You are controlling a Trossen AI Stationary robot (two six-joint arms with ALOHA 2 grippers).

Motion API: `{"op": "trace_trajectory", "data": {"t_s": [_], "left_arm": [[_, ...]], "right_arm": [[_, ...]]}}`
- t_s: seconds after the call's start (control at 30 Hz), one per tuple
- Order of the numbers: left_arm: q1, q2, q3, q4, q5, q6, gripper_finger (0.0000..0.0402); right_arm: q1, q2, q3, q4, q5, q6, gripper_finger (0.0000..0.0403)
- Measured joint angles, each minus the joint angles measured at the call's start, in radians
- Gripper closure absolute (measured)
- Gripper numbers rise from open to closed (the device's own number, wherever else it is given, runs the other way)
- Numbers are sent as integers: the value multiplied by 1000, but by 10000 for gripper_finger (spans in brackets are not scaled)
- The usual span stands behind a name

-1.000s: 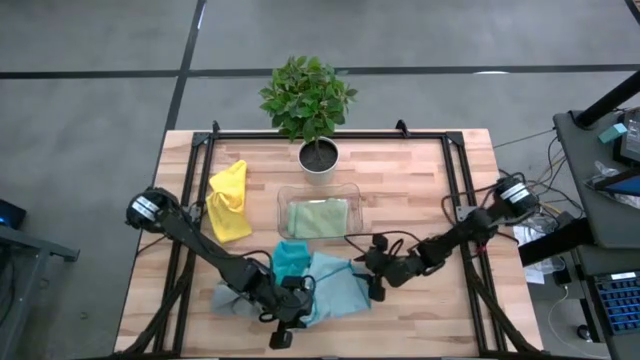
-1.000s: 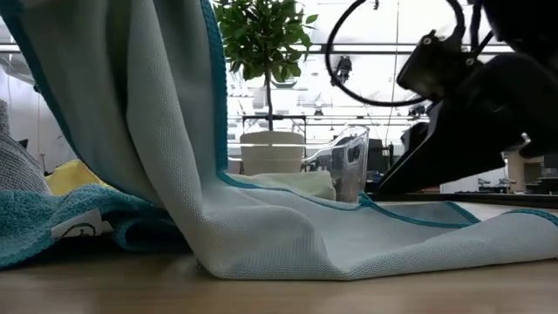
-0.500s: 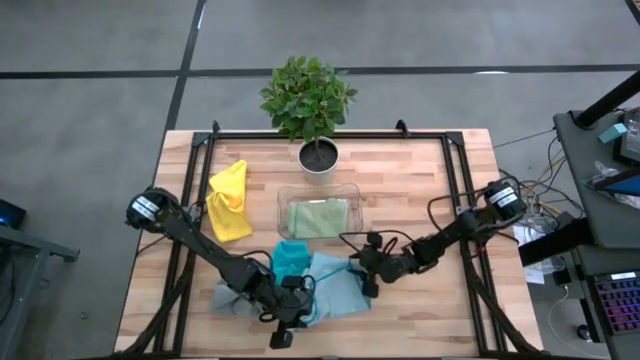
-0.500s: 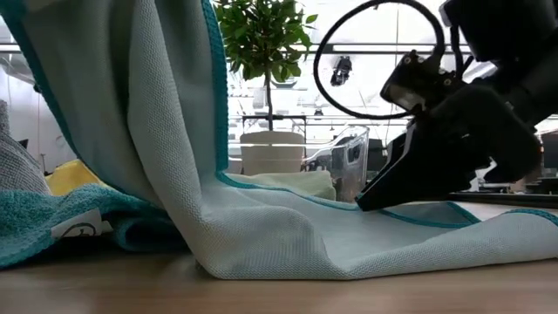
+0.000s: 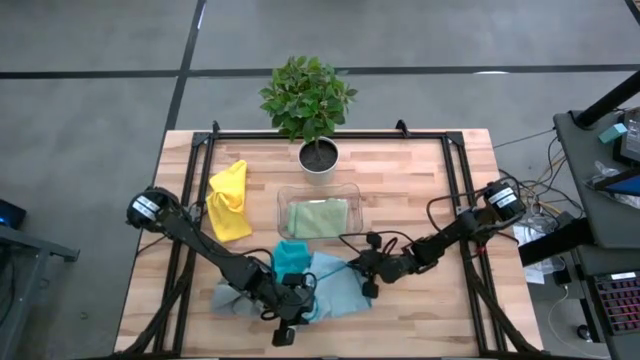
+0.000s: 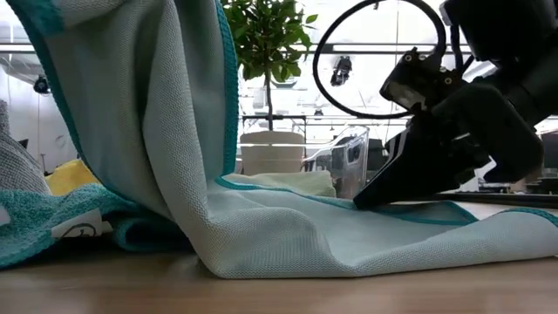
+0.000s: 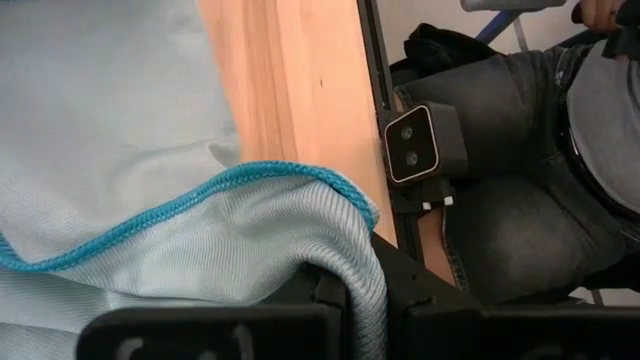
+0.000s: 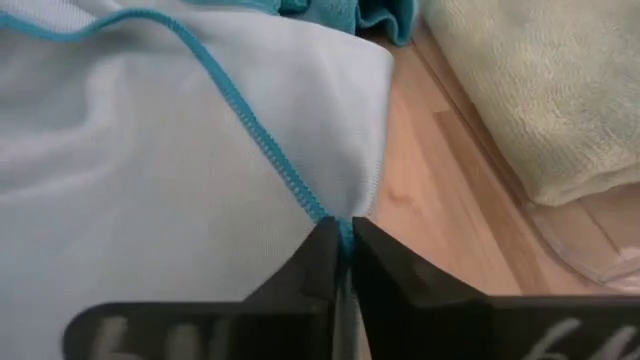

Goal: Fold microfiber towels
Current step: Fold the light blue microfiber cloth

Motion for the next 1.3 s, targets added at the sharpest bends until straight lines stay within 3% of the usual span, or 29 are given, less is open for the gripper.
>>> {"op": "trace_trajectory", "data": {"t_s": [0.13, 0.3, 0.57, 0.83, 0.97, 1.07, 1.2, 1.3], "left_arm": [[6, 0, 0, 0, 0, 0, 402], [24, -19, -1, 0, -2, -1, 402], [78, -74, 9, -4, -8, -22, 402], [119, -154, 16, -11, -15, 28, 382], [122, -165, 16, -34, -15, 42, 336], [124, -165, 16, -139, -50, 22, 301], [124, -165, 14, -301, -100, -35, 266], [124, -161, 5, -317, -154, -44, 252]], "right_arm": [[4, -27, 0, -3, 0, -36, 392], [36, -166, 0, -67, 0, -151, 393], [82, -577, 4, -376, -5, -265, 394], [116, -929, 4, -589, -4, -237, 394], [142, -997, -5, -641, 7, -252, 394], [143, -1020, -5, -686, 11, -241, 394], [142, -1014, -7, -782, 11, -140, 394], [142, -985, -18, -850, 20, -43, 394]]}}
